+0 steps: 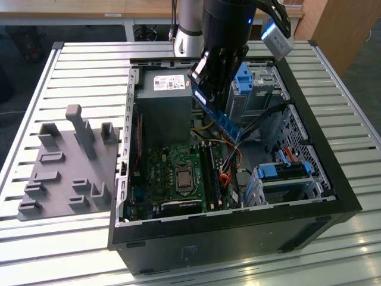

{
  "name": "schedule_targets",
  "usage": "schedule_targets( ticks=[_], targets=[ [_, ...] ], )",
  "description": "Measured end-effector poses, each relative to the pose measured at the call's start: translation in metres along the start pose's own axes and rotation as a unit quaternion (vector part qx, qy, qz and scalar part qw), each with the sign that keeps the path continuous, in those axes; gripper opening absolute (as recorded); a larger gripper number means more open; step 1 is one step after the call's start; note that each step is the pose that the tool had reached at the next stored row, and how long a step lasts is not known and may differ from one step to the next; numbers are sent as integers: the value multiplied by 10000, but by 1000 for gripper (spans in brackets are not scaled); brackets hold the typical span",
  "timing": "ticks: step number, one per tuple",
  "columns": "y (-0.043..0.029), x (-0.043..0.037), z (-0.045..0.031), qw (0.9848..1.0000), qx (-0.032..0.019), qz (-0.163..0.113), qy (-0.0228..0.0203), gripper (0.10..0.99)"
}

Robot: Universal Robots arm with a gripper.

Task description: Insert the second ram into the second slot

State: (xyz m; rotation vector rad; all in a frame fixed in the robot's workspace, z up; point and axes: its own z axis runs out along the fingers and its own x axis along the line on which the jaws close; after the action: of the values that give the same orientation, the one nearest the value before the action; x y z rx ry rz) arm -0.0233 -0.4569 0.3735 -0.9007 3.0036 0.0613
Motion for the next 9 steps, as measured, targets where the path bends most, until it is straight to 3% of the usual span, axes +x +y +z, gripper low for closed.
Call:
schedule_targets(
  ticks=[9],
  targets=[
    [0, 0, 1, 9992, 6, 396, -14, 129]
  ],
)
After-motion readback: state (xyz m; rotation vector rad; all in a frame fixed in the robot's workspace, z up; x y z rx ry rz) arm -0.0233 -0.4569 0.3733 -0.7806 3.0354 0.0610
